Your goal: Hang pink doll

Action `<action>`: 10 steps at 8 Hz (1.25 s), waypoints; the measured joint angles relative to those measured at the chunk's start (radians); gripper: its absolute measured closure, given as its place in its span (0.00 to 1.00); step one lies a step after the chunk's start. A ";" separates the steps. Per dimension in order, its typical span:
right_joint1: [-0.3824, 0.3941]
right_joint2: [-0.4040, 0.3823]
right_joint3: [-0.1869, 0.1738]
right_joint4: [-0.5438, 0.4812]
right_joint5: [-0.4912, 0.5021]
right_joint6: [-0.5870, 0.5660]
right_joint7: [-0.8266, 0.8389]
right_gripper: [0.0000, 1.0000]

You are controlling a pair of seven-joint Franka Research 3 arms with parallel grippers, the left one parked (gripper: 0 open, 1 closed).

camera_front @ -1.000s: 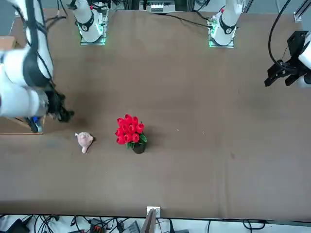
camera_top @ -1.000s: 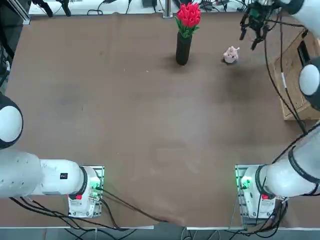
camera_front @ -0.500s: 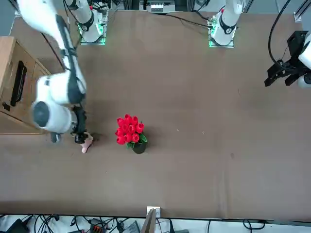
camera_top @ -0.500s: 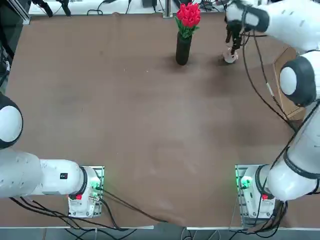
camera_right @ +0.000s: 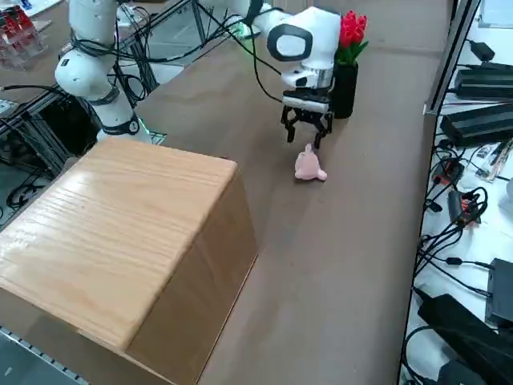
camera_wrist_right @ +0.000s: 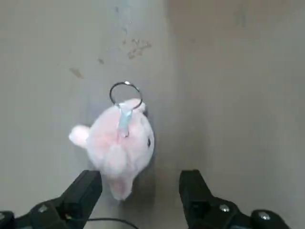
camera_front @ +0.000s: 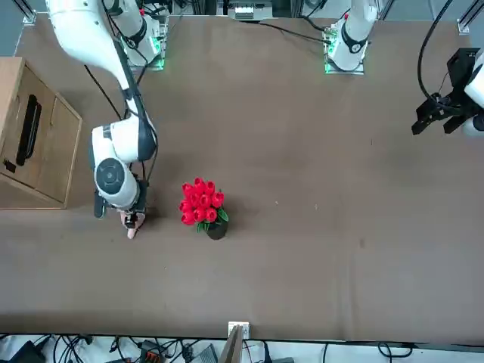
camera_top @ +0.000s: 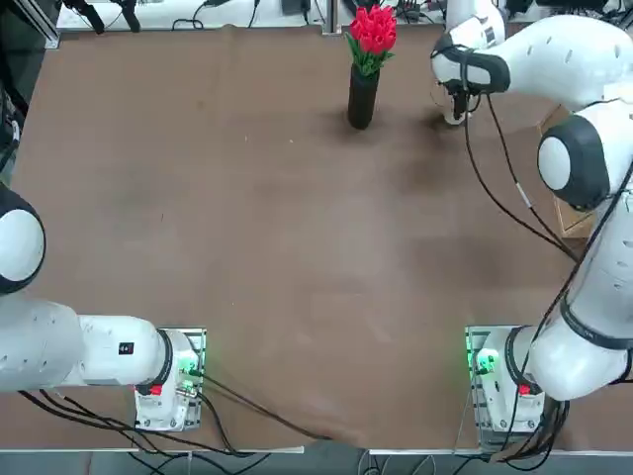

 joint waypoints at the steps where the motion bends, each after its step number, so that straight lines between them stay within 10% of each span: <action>1: 0.000 0.012 -0.001 0.000 -0.001 0.035 0.024 0.01; 7: 0.000 0.039 -0.002 -0.016 -0.001 0.121 0.053 0.08; 10: 0.000 0.046 -0.002 -0.037 -0.001 0.168 0.074 0.49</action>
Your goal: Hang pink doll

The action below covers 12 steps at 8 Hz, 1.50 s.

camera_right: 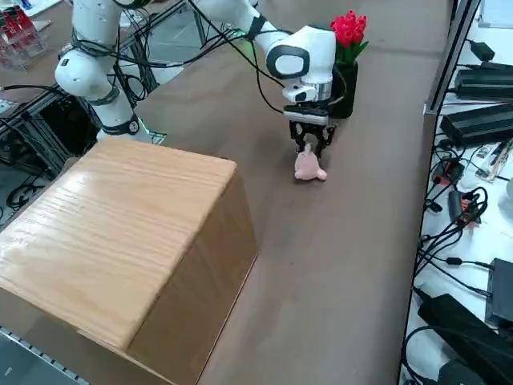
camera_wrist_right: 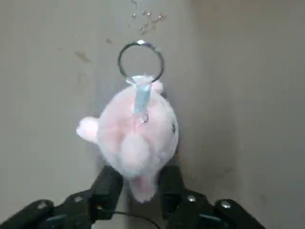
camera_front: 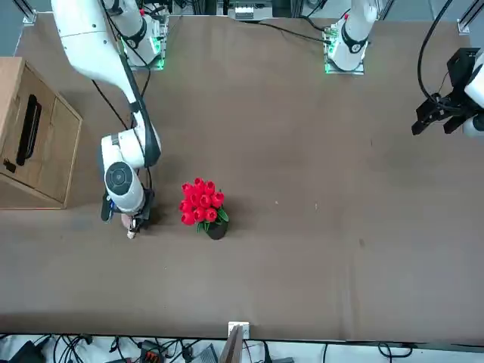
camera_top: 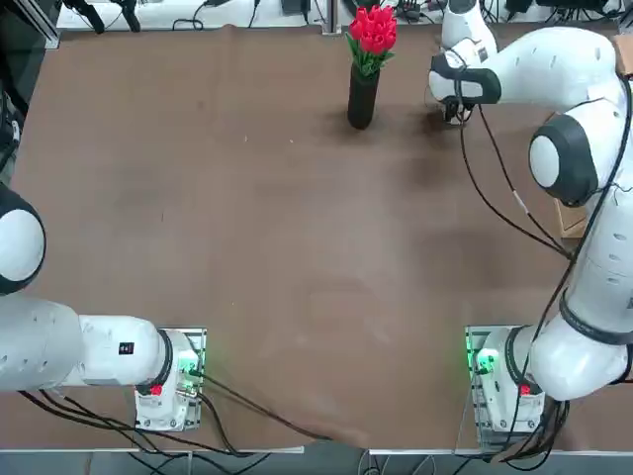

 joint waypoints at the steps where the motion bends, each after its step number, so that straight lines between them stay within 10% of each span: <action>1: 0.000 0.001 0.000 -0.001 0.000 0.003 0.001 0.56; 3: -0.003 0.001 -0.001 -0.002 0.000 0.004 0.002 0.92; 8: -0.005 -0.035 -0.006 0.023 0.000 -0.119 0.006 0.95; 12: -0.104 -0.269 -0.020 0.049 0.007 -0.377 -0.192 0.95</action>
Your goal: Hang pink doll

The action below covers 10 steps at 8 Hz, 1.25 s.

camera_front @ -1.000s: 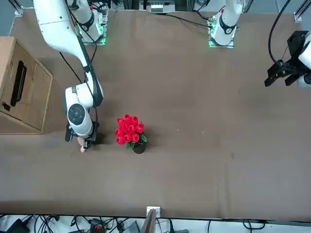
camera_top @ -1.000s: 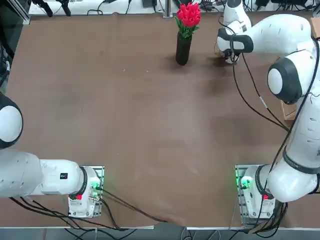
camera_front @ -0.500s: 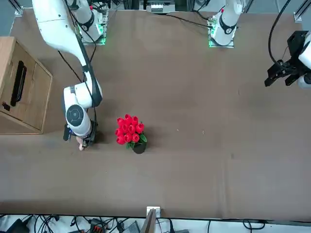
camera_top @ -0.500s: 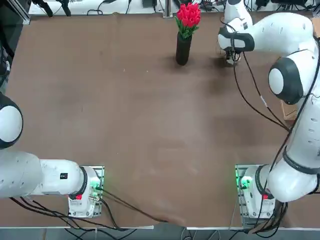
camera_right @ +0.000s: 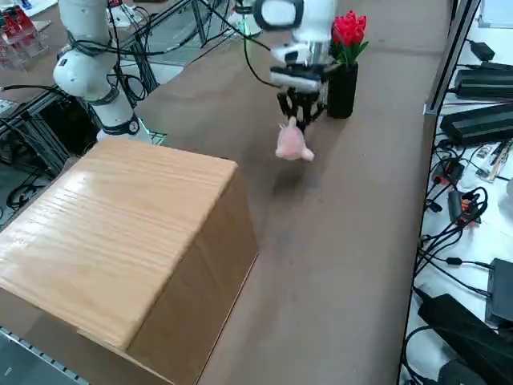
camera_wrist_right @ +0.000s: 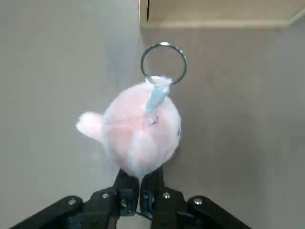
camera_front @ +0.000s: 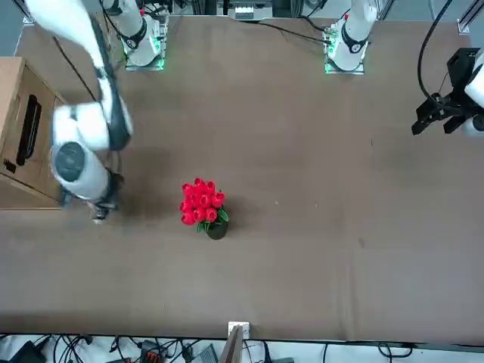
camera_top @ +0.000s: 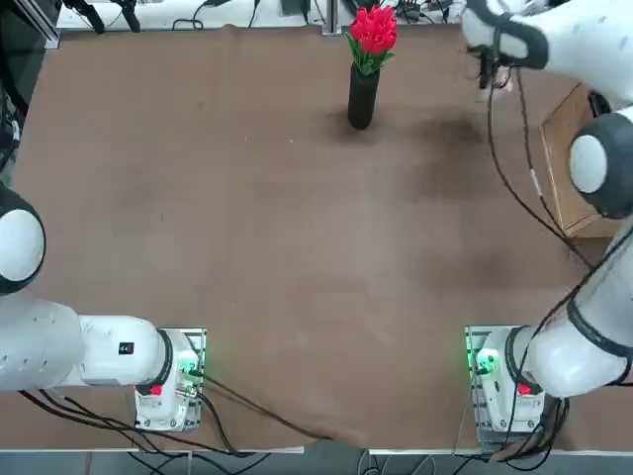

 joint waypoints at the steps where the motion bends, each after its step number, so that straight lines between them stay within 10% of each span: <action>1: -0.048 -0.055 0.000 -0.001 0.025 -0.040 -0.112 0.95; 10: -0.323 -0.136 -0.002 -0.027 0.237 -0.097 -0.659 0.95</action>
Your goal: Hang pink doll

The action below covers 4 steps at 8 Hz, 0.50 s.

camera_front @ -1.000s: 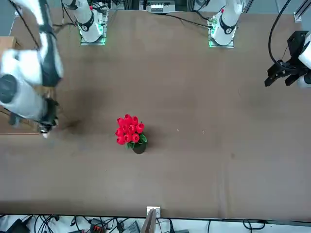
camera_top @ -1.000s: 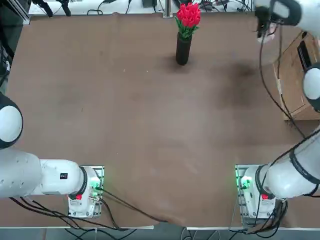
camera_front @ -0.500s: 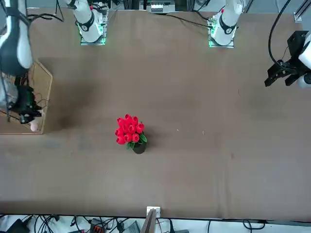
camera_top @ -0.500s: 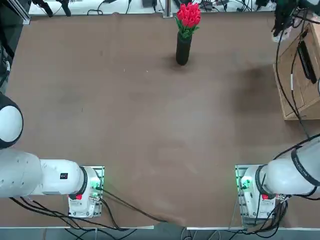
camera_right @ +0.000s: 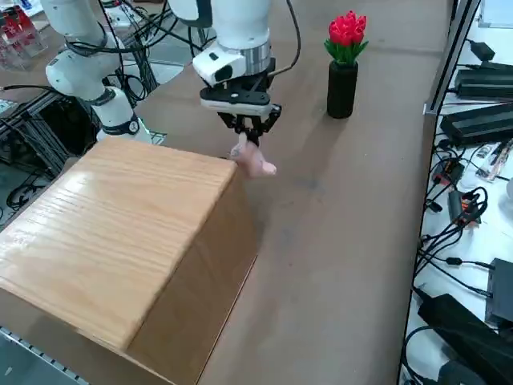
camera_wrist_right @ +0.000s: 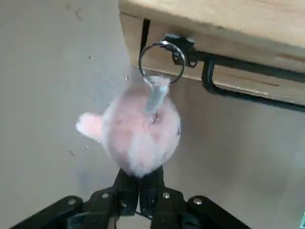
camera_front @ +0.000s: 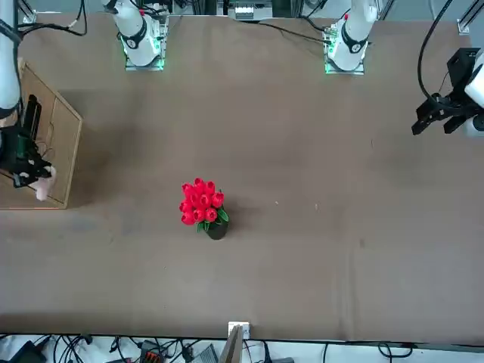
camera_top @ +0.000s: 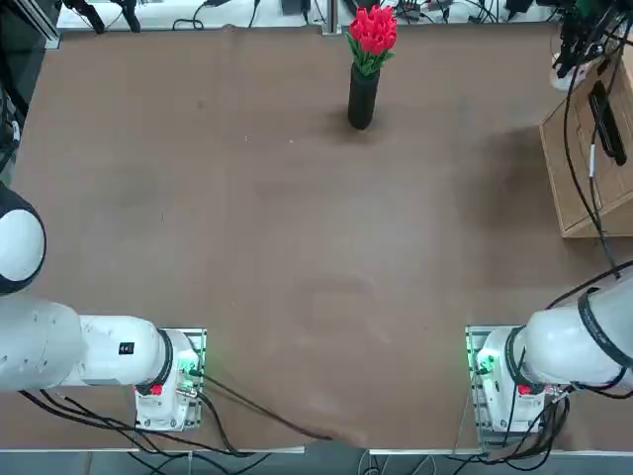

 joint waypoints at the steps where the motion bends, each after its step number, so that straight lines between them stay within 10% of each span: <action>1: 0.000 0.000 0.003 0.000 0.000 -0.003 0.000 0.95; 4: -0.001 0.000 0.006 -0.005 0.001 -0.008 -0.005 0.95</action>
